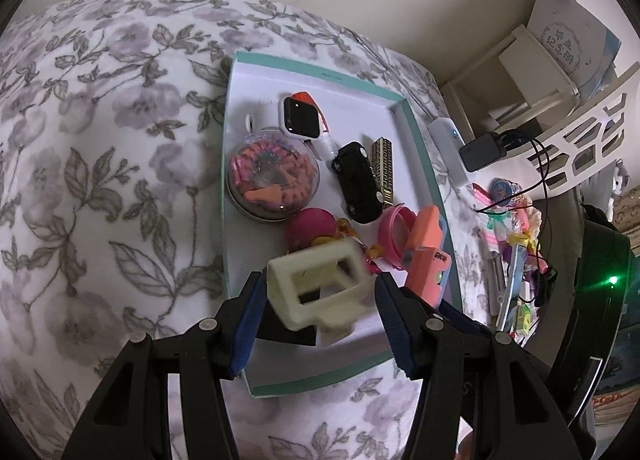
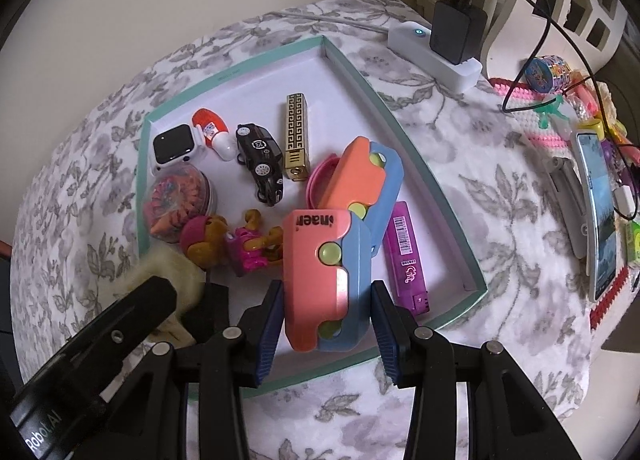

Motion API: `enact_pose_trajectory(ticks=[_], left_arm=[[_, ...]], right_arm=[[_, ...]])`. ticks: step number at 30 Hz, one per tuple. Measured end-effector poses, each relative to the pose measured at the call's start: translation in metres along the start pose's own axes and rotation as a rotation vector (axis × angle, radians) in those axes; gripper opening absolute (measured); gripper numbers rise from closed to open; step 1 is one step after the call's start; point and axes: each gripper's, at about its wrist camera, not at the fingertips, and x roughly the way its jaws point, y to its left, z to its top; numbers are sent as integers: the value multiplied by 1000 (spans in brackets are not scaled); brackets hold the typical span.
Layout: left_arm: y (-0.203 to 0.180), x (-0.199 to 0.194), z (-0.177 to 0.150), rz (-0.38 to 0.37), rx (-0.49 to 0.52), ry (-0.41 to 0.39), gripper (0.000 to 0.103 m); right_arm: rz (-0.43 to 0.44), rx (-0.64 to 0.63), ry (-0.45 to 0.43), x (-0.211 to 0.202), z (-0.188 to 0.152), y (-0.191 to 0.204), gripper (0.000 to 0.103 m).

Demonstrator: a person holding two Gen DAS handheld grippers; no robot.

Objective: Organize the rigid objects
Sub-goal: 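Carry the pink-blue case and white plug over the tray, then open the right tool to drop the case while the left tool releases the plug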

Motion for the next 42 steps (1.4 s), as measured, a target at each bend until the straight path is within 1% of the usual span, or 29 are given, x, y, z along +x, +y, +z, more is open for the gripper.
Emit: enact_pose_trajectory(ticks=[6, 11, 13, 15, 19, 21, 23, 25, 28, 30, 31, 32, 38, 40, 42], left_arm=[[-1, 1, 1, -3, 7, 3, 57], [1, -2, 1, 12, 10, -3, 57], [2, -5, 1, 51, 18, -16, 57], [4, -10, 1, 117, 26, -37, 57], [12, -16, 2, 202, 32, -62, 58], [17, -18, 1, 251, 33, -70, 59], [24, -20, 0, 278, 25, -77, 64], [31, -22, -1, 291, 11, -82, 68], [39, -27, -4, 320, 3, -97, 70], [42, -30, -6, 344, 7, -112, 74], [43, -32, -7, 356, 12, -121, 84], [44, -35, -8, 369, 18, -132, 89], [47, -44, -15, 423, 49, -160, 89], [49, -45, -18, 430, 54, -153, 89], [51, -47, -20, 432, 53, -146, 89]], right_arm=[[-5, -12, 2, 0, 0, 1, 45], [-1, -15, 3, 0, 1, 1, 45], [3, -15, 6, 0, 1, 1, 46], [2, -20, 8, 1, 1, 2, 46], [-1, -22, 18, 3, 0, 3, 46], [-3, -27, 23, 5, -1, 3, 47], [-5, -32, 20, 5, -1, 4, 48], [-6, -35, 12, 3, -2, 5, 54], [-1, -39, 2, 1, -2, 6, 57], [-1, -45, -4, 0, -3, 6, 62], [0, -47, -6, -1, -4, 7, 63], [1, -50, -8, -1, -5, 7, 64], [1, -59, -19, -4, -12, 8, 67], [13, -55, -32, -7, -14, 7, 74], [25, -55, -42, -10, -16, 7, 78]])
